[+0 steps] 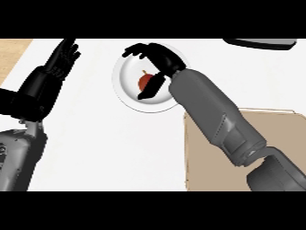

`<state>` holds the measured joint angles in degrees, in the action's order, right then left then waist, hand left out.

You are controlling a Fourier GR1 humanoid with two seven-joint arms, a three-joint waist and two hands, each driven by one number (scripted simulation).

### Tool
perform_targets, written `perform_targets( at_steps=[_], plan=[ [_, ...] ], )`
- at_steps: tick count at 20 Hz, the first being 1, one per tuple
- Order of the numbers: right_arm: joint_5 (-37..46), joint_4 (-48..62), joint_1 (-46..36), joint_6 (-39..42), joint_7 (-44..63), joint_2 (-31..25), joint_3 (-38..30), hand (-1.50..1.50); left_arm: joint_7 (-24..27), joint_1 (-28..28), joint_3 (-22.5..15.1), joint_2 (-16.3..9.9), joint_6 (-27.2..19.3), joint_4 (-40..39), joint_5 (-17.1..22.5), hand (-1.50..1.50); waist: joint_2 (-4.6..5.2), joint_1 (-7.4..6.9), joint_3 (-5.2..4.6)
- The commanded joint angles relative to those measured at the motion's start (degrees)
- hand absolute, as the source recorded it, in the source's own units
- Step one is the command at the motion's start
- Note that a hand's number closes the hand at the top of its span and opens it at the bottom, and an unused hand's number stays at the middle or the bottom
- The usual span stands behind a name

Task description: Pick the pear from the tray and place it in the plate

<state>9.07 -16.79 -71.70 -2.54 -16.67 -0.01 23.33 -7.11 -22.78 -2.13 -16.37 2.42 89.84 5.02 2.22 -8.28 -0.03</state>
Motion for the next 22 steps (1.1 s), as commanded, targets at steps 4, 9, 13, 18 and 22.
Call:
perform_targets(
  at_steps=[4,9,13,18,22],
  plan=[
    [-9.3,-1.1,0.0,-2.6,-3.6,0.0,-5.9,-1.50,0.6,0.8,1.4,-1.6,1.0,-0.7,0.1,0.00,-0.12,0.20,0.03],
    [-15.0,1.6,-0.4,0.6,-5.8,0.0,-10.5,-1.50,2.2,0.0,1.4,-0.1,-0.3,-1.6,-0.8,0.00,0.07,1.71,0.03],
    [-17.1,5.0,-3.4,5.2,-5.0,-3.9,-14.9,-1.50,-0.6,0.8,2.0,-0.7,0.0,0.4,0.2,0.00,-0.49,3.45,0.05],
    [-19.0,7.6,-3.1,9.9,-7.8,-8.5,-18.0,-1.50,-0.4,1.6,1.8,-0.3,-0.4,0.8,-0.5,0.00,-0.10,3.22,0.08],
    [-18.5,8.2,0.2,14.0,-14.3,-13.2,-18.3,-1.50,0.4,1.8,2.0,-0.3,0.1,1.1,-0.2,0.00,-0.09,3.67,0.12]
  ],
)
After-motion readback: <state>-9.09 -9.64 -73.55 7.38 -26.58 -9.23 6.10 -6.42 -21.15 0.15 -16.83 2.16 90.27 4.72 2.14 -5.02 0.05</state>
